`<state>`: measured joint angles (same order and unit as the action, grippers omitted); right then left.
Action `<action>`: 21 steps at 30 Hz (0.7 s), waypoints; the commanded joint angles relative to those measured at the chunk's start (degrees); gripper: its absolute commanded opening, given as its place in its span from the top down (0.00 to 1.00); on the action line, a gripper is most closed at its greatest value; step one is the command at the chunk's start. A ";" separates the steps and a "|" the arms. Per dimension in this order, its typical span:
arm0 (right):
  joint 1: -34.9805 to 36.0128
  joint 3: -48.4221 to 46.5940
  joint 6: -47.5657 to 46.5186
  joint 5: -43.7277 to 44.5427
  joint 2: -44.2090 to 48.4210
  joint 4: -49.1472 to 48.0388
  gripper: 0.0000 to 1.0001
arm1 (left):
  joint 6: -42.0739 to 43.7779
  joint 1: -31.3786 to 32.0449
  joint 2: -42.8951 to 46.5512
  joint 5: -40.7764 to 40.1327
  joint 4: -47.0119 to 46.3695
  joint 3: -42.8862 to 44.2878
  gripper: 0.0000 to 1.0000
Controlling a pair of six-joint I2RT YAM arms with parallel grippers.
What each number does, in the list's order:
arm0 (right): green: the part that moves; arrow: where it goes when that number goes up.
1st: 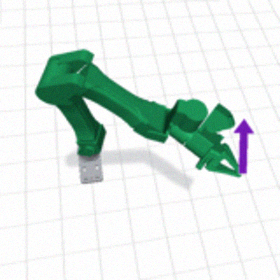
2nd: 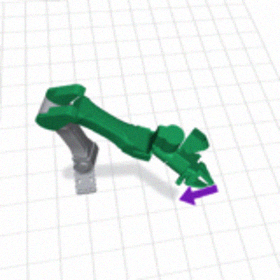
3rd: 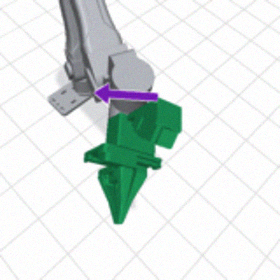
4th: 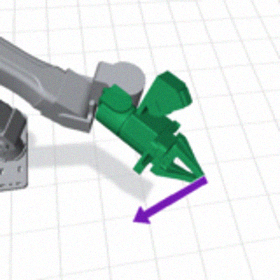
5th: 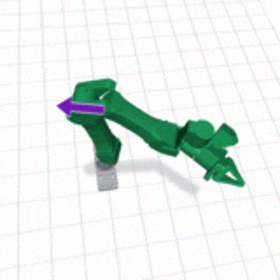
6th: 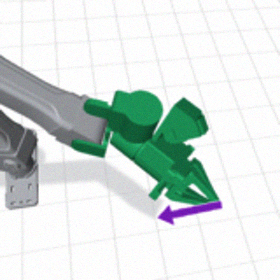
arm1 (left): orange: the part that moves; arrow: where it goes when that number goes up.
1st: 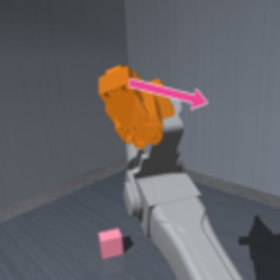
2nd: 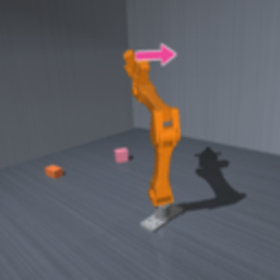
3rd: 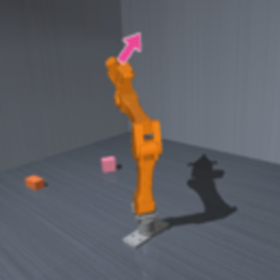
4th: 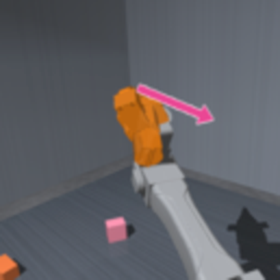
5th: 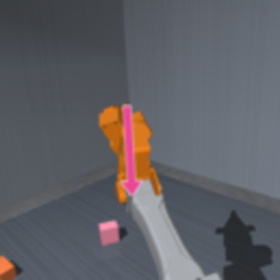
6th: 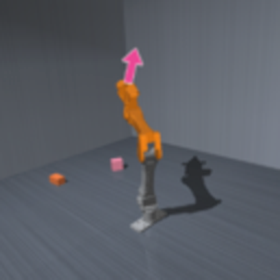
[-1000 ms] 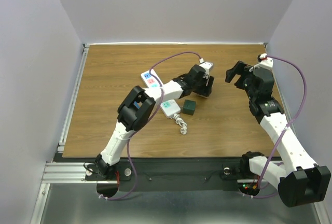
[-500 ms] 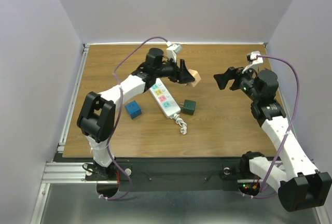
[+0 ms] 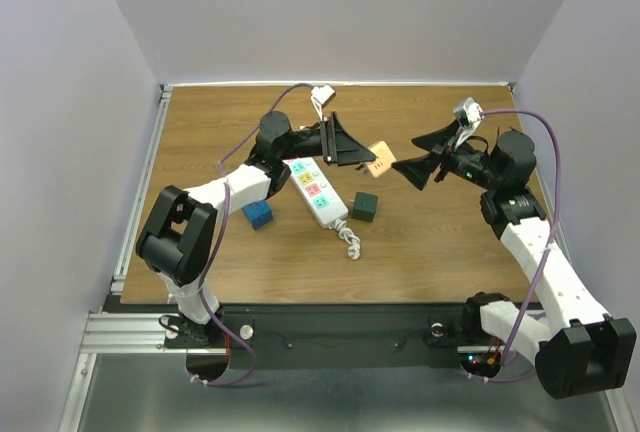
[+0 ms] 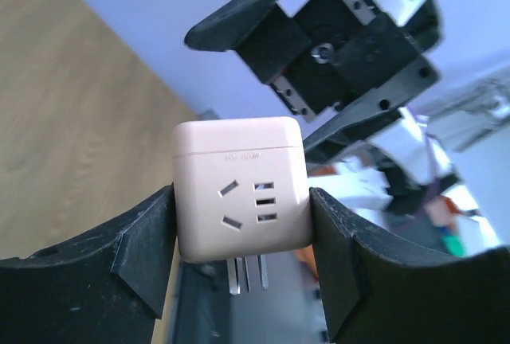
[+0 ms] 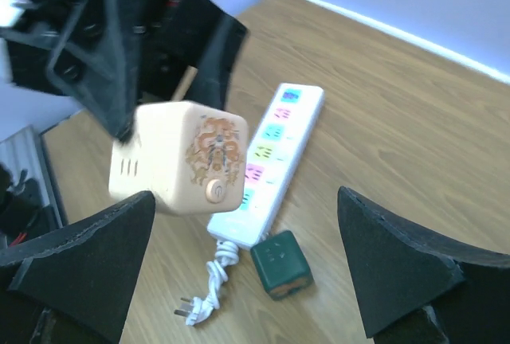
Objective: Insert the plug
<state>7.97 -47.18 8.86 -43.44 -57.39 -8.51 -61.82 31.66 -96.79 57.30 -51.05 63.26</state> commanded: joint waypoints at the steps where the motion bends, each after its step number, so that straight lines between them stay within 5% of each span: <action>1: 0.38 -2.04 -3.50 -9.19 0.87 -3.44 0.00 | -33.40 -0.55 -0.23 6.25 -39.42 -2.27 1.00; 5: 0.38 -2.83 -5.43 -14.29 2.10 -3.35 0.00 | -51.80 -0.55 -5.68 5.28 -65.10 -1.74 1.00; 21: 0.56 -8.45 -12.64 -24.49 -3.43 -3.18 0.00 | -56.04 0.94 -1.29 5.19 -65.32 -2.62 1.00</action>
<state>8.27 -53.06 -1.58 -64.51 -60.27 -9.69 -113.40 31.33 -103.26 61.95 -71.81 60.42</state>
